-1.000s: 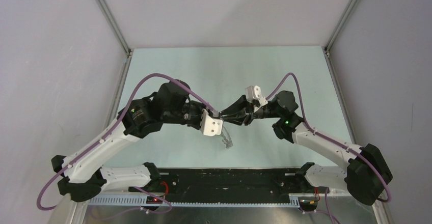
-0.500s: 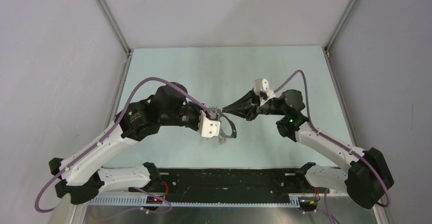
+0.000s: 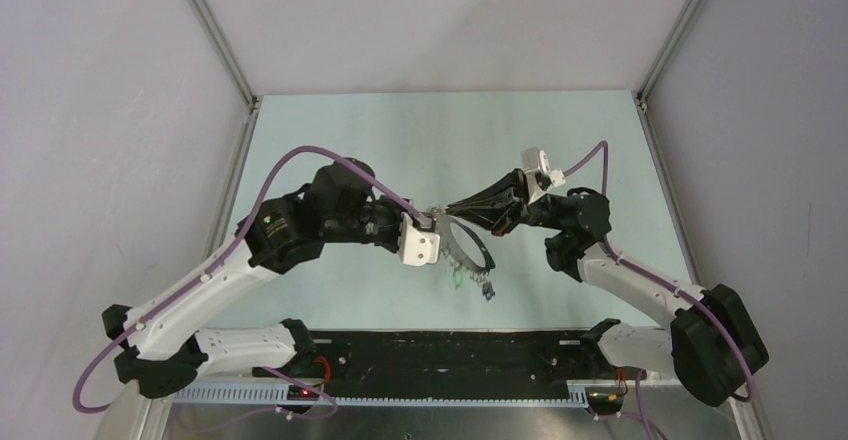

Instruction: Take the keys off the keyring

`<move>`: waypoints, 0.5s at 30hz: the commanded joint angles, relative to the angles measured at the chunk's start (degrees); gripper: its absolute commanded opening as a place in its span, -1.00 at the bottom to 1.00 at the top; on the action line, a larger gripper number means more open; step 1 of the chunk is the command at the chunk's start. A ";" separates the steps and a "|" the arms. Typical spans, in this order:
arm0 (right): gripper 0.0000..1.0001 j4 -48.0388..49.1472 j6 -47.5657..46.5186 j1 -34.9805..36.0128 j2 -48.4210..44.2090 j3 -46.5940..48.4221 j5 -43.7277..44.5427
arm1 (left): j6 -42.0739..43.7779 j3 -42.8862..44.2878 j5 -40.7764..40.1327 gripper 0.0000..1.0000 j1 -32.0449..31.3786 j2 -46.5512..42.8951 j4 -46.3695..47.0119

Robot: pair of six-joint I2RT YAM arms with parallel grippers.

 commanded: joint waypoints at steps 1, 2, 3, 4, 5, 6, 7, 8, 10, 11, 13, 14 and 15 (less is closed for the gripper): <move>-1.00 3.88 -3.57 2.01 -1.57 0.81 6.70 | -1.77 3.25 2.88 -1.00 -0.15 2.64 -3.62; -1.00 2.52 -4.18 2.39 -1.81 0.88 7.02 | -2.01 3.50 2.94 -1.00 -0.15 3.55 -3.52; -1.00 1.99 -5.16 2.91 -2.21 0.89 7.10 | -2.25 4.07 2.90 -1.00 -0.15 3.96 -3.45; -1.00 1.12 -5.50 3.15 -2.35 0.83 7.21 | -2.75 4.35 2.83 -0.99 -0.15 4.70 -3.28; -1.00 0.73 -5.85 3.13 -2.72 0.82 7.37 | -3.01 4.81 2.81 -1.00 -0.17 4.97 -3.24; -1.00 0.08 -5.91 2.79 -3.32 0.77 8.02 | -3.38 4.97 2.85 -1.00 -0.16 5.41 -3.07; -1.00 -0.06 -5.74 2.46 -3.69 0.62 8.53 | -3.50 4.89 2.90 -1.00 -0.16 5.50 -3.09; -1.00 -0.10 -5.49 1.74 -4.72 0.02 10.33 | -3.63 4.76 2.86 -1.00 -0.15 5.45 -3.04; -1.00 -0.71 -5.78 0.31 -6.71 -1.42 13.97 | -4.21 3.76 2.21 -1.00 -0.15 5.09 -2.88; -1.00 -1.51 -6.20 -0.22 -7.68 -1.84 14.93 | -4.71 3.54 1.84 -1.00 -0.15 4.99 -2.82; -1.00 -6.92 -9.11 -1.76 -10.63 -2.66 17.59 | -8.03 2.95 0.78 -1.00 0.58 5.05 -1.37; -1.00 -12.51 -12.17 -2.54 -13.16 -2.68 20.13 | -11.91 3.01 1.18 -1.00 2.10 5.65 -0.88; -1.00 -15.54 -13.75 -2.88 -14.46 -2.70 21.61 | -14.36 3.12 2.34 -1.00 3.08 6.64 0.77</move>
